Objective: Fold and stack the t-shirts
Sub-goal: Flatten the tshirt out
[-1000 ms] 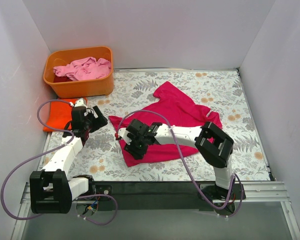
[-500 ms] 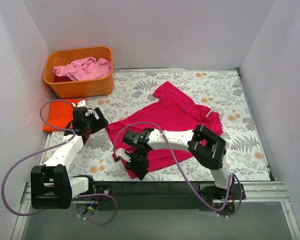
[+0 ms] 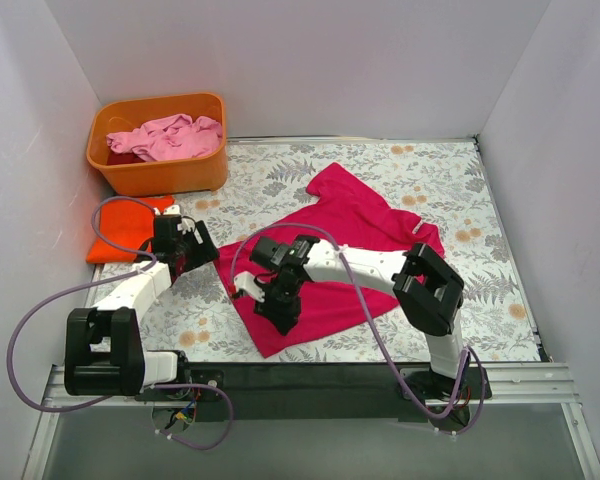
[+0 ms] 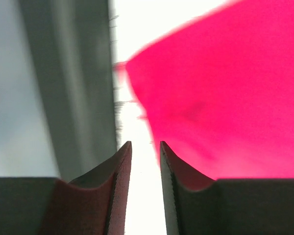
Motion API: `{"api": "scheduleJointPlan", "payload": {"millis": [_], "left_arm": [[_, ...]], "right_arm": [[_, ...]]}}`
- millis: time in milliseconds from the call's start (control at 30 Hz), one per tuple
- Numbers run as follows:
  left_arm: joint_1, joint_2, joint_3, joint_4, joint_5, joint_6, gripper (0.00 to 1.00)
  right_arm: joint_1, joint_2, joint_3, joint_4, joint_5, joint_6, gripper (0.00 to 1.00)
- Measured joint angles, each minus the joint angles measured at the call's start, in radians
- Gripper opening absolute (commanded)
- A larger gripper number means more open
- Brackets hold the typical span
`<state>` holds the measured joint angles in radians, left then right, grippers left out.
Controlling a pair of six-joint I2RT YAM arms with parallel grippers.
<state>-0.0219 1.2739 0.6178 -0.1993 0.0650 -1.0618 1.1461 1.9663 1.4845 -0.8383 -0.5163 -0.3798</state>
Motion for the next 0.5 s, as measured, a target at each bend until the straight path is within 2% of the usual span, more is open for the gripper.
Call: {"api": "scheduleJointPlan", "payload": {"millis": [233, 500], "left_arm": [[0.000, 0.023, 0.017, -0.006, -0.042, 0.007, 0.66], [0.000, 0.016, 0.017, -0.005, -0.070, 0.007, 0.66]], "right_arm": [[-0.059, -0.014, 0.053, 0.208, 0.190, 0.099, 0.30], [-0.051, 0.114, 0.126, 0.385, 0.328, 0.153, 0.30]]}}
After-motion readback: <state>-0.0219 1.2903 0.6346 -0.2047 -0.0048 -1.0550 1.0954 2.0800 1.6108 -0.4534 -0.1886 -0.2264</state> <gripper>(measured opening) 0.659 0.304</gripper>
